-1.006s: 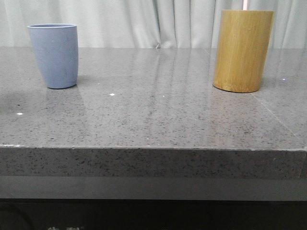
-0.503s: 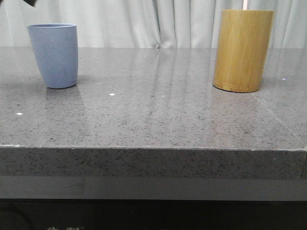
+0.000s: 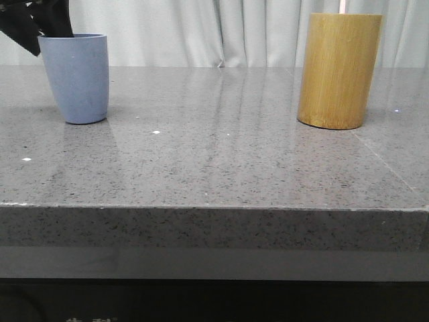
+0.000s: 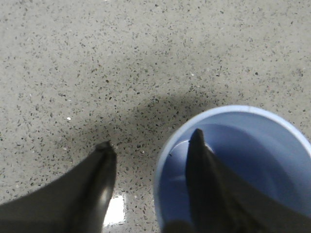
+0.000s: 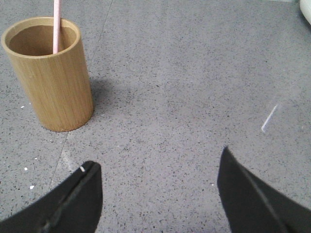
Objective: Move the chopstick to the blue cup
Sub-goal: 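Close the left gripper on the blue cup's rim, then carry the blue cup toward the bamboo cup and set it down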
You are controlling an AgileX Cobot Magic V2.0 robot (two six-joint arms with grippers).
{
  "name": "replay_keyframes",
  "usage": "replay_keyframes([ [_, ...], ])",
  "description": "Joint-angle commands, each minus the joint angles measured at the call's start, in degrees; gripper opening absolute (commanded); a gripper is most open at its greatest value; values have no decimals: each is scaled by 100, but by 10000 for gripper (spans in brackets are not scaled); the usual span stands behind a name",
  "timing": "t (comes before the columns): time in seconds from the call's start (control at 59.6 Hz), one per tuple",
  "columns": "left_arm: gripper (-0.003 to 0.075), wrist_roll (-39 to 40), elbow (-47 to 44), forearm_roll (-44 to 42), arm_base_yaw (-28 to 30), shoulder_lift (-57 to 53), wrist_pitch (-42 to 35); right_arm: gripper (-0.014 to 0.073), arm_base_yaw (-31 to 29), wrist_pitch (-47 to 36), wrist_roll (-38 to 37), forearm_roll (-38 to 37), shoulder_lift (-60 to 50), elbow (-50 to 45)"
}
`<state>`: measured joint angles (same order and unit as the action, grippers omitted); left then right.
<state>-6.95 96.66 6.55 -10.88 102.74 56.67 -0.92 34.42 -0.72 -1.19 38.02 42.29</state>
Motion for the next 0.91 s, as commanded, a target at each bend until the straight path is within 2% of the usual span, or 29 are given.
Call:
replay_keyframes([
  [0.0, 219, -4, 227, 48, -37, -263, -149, 517, 0, -435, -5, -32, 10, 196],
  [0.252, -19, -4, 227, 48, -37, -263, -123, 517, 0, -435, -5, -32, 10, 196],
  [0.503, -19, -4, 387, 175, -206, -263, 44, 517, 0, -435, -5, -32, 10, 196],
  [0.889, -19, 6, 1807, 178, -1230, 285, 244, 517, 0, -511, -5, -32, 10, 196],
])
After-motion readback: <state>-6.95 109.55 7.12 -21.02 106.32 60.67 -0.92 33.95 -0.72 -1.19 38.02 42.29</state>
